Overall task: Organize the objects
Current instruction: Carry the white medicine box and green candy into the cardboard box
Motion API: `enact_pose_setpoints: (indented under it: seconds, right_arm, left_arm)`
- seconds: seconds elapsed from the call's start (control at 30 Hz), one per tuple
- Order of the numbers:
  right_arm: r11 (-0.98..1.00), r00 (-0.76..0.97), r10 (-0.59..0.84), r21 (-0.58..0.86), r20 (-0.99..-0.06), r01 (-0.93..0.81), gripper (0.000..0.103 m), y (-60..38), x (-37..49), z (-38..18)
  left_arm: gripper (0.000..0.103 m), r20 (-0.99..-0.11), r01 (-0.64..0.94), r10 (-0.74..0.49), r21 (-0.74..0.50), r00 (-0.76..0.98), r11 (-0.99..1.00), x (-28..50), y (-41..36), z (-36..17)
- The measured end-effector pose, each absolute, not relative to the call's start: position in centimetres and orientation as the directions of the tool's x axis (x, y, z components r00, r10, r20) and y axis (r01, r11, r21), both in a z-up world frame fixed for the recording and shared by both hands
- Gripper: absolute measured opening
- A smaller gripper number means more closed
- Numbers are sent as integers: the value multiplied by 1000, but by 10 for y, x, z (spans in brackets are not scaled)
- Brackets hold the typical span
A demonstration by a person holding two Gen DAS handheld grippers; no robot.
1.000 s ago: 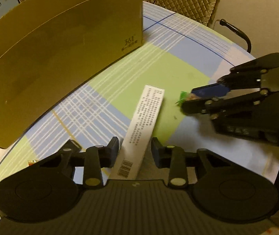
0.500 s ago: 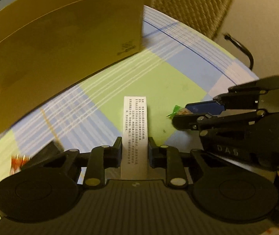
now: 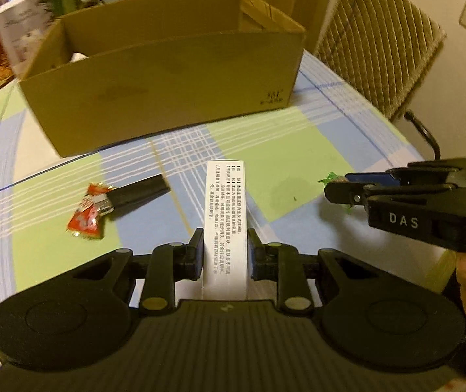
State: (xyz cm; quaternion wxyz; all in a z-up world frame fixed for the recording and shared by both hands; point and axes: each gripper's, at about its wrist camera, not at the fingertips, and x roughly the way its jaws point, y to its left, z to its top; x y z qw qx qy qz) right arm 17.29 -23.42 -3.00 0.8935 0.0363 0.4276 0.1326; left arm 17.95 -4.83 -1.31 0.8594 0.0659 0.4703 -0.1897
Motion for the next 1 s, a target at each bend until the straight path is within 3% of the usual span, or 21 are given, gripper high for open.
enact_pose_setpoints:
  seconds: [0.4,1.0]
  right_arm:
    - [960,646,263,131,-717,-246,18,-219,144,12]
    - [960,671,261,112,-694,-258,18,-222,131,30]
  left_arm:
    - [21,-788,324,-274,-101,552,941,140,-36,30]
    - [21,-755,316,-276,-97,594,944,126,-34,57]
